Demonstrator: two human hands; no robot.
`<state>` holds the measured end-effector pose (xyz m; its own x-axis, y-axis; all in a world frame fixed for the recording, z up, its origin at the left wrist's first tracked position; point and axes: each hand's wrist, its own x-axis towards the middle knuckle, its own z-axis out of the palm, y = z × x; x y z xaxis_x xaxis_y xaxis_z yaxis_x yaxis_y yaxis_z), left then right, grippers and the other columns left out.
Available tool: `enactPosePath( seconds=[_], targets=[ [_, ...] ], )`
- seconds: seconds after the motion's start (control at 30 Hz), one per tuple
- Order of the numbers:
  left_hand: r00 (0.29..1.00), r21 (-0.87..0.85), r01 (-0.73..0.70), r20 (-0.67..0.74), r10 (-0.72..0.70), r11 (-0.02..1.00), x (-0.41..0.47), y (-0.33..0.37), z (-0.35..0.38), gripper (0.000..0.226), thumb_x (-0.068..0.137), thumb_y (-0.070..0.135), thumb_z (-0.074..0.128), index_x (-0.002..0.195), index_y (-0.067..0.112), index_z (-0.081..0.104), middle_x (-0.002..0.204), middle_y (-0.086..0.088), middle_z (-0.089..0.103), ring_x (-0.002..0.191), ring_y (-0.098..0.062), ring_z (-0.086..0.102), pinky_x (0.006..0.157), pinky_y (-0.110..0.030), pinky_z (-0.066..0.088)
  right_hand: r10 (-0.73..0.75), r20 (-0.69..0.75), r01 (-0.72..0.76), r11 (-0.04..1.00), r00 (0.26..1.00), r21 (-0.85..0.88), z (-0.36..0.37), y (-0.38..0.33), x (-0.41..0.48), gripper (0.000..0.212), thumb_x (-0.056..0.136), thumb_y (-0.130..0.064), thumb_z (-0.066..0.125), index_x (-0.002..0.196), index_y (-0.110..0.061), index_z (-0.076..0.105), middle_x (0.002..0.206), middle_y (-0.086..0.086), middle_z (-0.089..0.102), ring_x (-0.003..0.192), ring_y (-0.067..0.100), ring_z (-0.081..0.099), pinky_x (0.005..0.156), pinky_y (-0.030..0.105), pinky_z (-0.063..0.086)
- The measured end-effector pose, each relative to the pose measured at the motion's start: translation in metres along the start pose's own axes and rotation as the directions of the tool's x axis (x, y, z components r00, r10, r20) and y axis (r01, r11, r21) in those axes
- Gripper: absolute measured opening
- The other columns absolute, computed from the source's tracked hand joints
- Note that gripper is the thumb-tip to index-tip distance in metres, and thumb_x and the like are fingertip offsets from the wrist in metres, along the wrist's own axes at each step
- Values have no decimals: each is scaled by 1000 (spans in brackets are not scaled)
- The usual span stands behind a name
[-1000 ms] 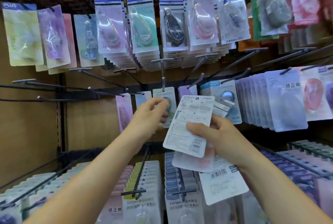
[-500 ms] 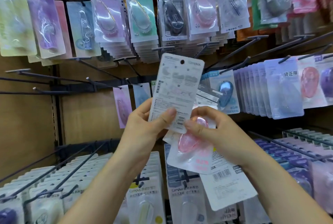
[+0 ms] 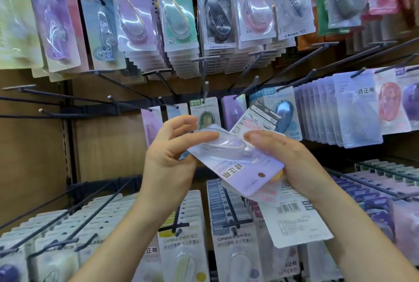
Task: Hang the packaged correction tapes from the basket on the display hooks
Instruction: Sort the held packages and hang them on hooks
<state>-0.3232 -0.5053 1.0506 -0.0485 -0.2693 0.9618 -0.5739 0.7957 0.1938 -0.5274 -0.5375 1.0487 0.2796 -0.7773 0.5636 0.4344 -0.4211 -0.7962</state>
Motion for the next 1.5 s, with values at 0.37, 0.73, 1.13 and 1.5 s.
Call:
enactPosePath(
  seconds=[0.37,0.73,1.13,1.5],
  targets=[
    [894,181,156,393,-216,971,9,13,-24,42,82,13,66,107,47,69,134,29,49,124,17,44,92,-5,41,8,-12,-11,963,1000,-269,-1,3,-1,18,72,-14,81,88,-19,76,74,4,71,64,14,65,59,18,52],
    [780,-112,467,520,-349,877,29,17,-38,54,60,34,92,110,38,72,98,-4,76,87,-20,73,75,-29,58,-25,19,29,964,999,-265,7,-1,-13,10,86,-16,69,92,-14,77,66,-1,70,54,4,61,52,10,46],
    [940,-72,277,-187,-286,958,-3,28,-31,17,84,44,58,92,45,73,98,35,68,99,11,61,83,-7,45,-246,36,248,944,969,-217,-2,-6,-33,30,70,-24,73,99,-25,78,95,-6,77,79,4,70,68,12,51],
    [875,-371,443,-18,-483,816,-25,44,9,44,67,16,85,107,32,74,111,10,74,103,-14,70,82,-37,60,-344,81,353,901,935,-252,16,9,-34,76,77,-25,80,139,-51,43,136,-14,60,118,7,63,88,22,55]
  ],
)
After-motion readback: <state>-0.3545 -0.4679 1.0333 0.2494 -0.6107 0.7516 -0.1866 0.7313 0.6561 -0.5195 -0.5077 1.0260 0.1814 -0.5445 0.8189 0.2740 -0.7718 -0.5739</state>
